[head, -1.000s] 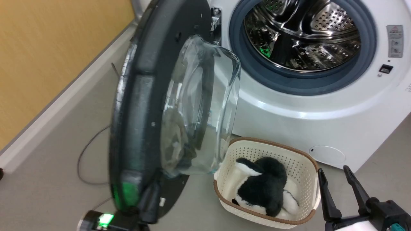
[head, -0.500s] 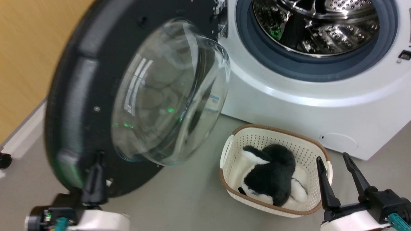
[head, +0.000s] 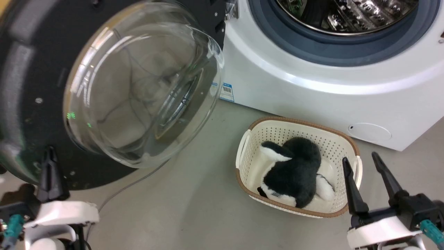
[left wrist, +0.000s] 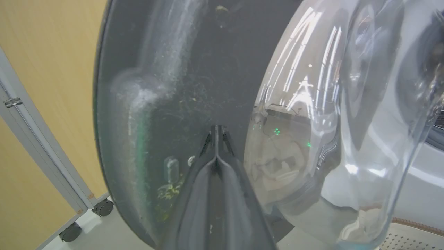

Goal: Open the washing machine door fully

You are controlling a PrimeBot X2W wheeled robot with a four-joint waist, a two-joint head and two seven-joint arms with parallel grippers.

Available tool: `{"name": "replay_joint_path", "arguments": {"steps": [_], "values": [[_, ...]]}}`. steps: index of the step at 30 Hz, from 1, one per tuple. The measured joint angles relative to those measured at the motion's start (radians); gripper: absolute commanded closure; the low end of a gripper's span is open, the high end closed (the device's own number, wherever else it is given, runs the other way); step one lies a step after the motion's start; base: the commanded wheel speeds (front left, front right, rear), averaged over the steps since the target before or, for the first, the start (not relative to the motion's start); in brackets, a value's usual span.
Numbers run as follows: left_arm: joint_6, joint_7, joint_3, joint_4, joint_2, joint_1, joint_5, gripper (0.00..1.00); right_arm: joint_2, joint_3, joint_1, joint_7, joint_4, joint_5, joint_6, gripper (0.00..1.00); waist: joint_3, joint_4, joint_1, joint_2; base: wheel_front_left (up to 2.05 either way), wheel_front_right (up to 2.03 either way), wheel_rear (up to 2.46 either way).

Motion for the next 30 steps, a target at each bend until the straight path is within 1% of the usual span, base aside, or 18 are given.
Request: {"name": "replay_joint_path", "arguments": {"steps": [5, 12, 16, 24, 30], "values": [[-0.011, 0.0, 0.059, 0.054, 0.014, -0.057, 0.001, 1.0, -0.009, 0.006, -0.028, 0.0, 0.0, 0.0, 0.0, 0.0, 0.024, -0.009, 0.0, 0.0, 0.0, 0.0, 0.0], [-0.025, 0.0, 0.134, 0.136, 0.053, -0.148, 0.001, 1.0, -0.024, 0.02, -0.056, 0.0, 0.001, 0.0, 0.0, 0.0, 0.059, -0.03, 0.0, 0.0, 0.0, 0.0, 0.0], [-0.026, 0.0, 0.174, 0.183, 0.074, -0.193, 0.001, 1.0, -0.032, 0.027, -0.071, 0.0, 0.001, 0.0, 0.0, 0.0, 0.077, -0.047, -0.0001, 0.0, 0.0, 0.0, 0.0], [-0.035, 0.0, 0.221, 0.284, 0.142, -0.274, 0.013, 1.0, -0.04, 0.028, -0.084, 0.0, 0.0, 0.0, 0.0, 0.0, 0.106, -0.078, 0.0, 0.0, 0.0, 0.0, 0.0], [-0.044, 0.0, 0.26, 0.367, 0.206, -0.34, 0.013, 1.0, -0.045, 0.03, -0.09, 0.0, 0.0, 0.0, 0.0, 0.0, 0.115, -0.093, 0.0, 0.0, 0.0, 0.0, 0.0]]}}
